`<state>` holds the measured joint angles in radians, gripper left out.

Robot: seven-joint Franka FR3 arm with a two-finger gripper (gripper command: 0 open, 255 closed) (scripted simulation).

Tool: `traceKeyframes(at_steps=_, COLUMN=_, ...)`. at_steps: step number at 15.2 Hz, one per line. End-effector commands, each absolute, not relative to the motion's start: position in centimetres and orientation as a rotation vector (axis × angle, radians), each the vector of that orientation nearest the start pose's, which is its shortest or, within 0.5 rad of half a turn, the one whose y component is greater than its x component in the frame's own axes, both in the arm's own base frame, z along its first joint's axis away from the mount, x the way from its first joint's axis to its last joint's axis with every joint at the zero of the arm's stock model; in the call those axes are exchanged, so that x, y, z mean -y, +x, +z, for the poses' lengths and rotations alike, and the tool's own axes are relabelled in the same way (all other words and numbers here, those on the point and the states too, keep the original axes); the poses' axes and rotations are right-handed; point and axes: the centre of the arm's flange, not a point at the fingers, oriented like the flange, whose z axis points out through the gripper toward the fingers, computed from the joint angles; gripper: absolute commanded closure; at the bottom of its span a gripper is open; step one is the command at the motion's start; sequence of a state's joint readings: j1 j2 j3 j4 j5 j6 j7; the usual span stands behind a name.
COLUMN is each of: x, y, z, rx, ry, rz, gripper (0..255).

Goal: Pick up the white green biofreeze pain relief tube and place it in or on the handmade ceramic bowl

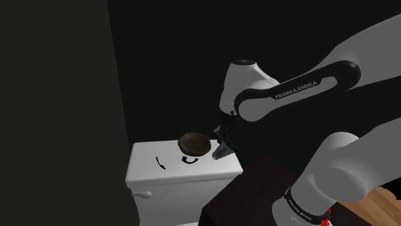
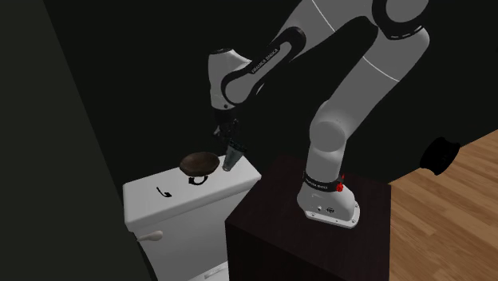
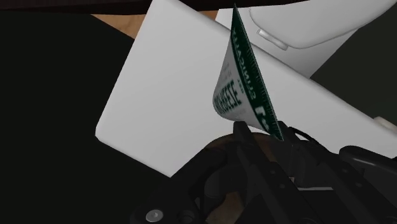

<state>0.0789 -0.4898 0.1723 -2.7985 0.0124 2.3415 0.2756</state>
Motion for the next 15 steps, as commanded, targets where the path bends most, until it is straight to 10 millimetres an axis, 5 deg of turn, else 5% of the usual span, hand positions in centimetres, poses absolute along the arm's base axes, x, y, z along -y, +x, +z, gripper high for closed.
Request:
traceKeyframes(at_steps=1, x=-8.2, y=34.6, z=35.8, rx=-0.083, ry=-3.202, rz=-0.070, gripper=255)
traceKeyframes(at_steps=15, x=-8.2, y=34.6, z=42.7, rx=-0.083, ry=-3.202, rz=-0.070, gripper=255)
